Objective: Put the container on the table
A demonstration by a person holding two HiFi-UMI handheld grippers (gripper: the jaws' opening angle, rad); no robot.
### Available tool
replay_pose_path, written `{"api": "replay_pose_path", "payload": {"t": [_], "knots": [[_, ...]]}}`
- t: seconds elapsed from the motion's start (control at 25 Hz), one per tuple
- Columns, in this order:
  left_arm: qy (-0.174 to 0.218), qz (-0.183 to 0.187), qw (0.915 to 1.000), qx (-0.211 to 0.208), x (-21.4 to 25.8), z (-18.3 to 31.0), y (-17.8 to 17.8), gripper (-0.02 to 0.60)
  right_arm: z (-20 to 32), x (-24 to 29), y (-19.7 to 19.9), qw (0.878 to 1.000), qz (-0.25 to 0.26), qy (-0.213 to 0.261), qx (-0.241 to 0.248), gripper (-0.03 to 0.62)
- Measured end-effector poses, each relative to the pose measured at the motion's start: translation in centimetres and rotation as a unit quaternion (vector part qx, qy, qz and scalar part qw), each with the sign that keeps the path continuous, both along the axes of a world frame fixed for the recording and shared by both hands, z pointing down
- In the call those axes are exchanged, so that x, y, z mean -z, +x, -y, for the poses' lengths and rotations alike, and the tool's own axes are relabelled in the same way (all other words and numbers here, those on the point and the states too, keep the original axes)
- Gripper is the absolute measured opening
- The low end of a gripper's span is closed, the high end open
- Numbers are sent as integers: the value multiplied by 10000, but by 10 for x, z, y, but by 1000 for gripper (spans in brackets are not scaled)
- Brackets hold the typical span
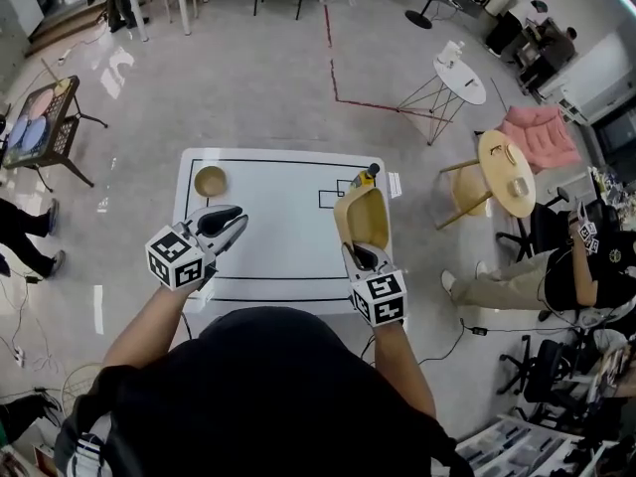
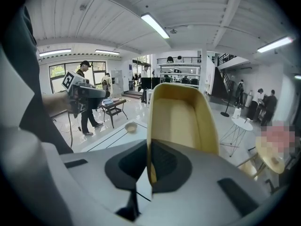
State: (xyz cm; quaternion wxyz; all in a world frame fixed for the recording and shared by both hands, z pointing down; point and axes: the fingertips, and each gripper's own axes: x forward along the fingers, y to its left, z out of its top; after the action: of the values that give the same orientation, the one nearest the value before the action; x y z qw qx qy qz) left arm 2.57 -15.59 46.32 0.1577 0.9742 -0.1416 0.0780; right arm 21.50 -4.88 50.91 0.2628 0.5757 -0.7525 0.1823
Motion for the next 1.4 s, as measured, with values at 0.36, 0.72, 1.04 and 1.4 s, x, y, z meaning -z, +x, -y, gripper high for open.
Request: {"api": "replay_pose_path", "payload": {"t": [0.36,0.72,1.04,1.4], "knots": [[59,5,10000,73,7,-10,12,78,-5,-2,13,9999,22,-20,111,8],[-26,43,9998,204,-1,-14,3,78,4,-12,9,9995,-25,-120,289,8],[-14,0,9993,383,0,-8,-7,78,15,-26,2,9988,-35,-249,409,8],[-62,0,9981,613,-5,-6,-20,78,24,-49,3,9976,-67,-444,519,8]]}}
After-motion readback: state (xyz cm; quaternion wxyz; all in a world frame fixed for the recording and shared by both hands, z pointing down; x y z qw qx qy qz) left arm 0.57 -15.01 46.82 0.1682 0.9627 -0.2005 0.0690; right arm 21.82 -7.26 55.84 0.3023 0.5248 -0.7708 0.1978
